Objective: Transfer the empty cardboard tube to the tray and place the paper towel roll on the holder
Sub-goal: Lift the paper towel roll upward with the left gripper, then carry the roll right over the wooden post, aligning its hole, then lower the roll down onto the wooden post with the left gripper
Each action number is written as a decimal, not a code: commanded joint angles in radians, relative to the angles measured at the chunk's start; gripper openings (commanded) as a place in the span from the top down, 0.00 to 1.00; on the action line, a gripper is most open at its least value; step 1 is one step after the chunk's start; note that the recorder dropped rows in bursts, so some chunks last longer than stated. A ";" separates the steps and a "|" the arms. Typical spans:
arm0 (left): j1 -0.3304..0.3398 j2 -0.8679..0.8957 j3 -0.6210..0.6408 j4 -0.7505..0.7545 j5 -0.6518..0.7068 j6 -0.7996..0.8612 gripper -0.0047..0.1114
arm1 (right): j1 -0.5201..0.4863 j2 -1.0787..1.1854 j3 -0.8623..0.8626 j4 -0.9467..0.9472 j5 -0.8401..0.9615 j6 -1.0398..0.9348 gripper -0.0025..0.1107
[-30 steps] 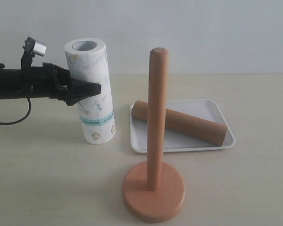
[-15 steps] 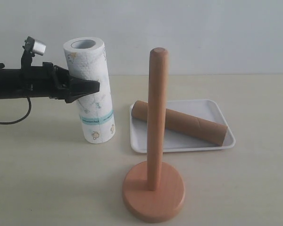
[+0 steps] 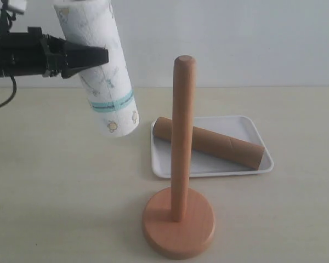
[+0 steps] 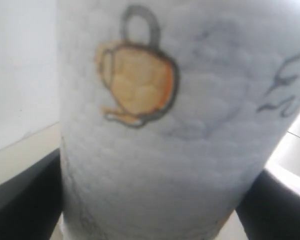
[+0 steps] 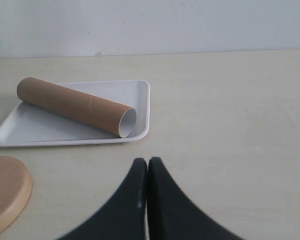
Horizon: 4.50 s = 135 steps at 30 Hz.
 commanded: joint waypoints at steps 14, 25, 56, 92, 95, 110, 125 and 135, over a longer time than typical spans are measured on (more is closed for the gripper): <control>0.000 -0.584 -0.005 0.095 -0.033 -0.308 0.92 | -0.002 -0.005 -0.001 -0.008 -0.008 -0.003 0.98; 0.000 -0.906 -0.005 0.005 -0.205 -0.376 0.92 | -0.002 -0.005 -0.001 -0.008 -0.008 -0.003 0.98; -0.016 -0.807 -0.145 0.006 0.134 -0.627 0.92 | -0.002 -0.005 -0.001 -0.008 -0.008 -0.003 0.98; -0.361 -0.593 -0.145 0.217 -0.216 -0.617 0.92 | -0.002 -0.005 -0.001 -0.008 -0.008 -0.003 0.98; -0.369 -0.568 -0.145 0.216 -0.214 -0.617 0.92 | -0.002 -0.005 -0.001 -0.008 -0.008 -0.003 0.98; -0.429 -0.471 -0.121 0.321 -0.239 -0.549 0.92 | -0.002 -0.005 -0.001 -0.008 -0.008 -0.003 0.98; -0.429 -0.417 0.154 -0.030 -0.303 -0.085 0.92 | -0.002 -0.005 -0.001 -0.008 -0.008 -0.003 0.98; -0.429 -0.341 0.216 -0.030 -0.264 0.019 0.92 | -0.002 -0.005 -0.001 -0.008 -0.008 -0.003 0.98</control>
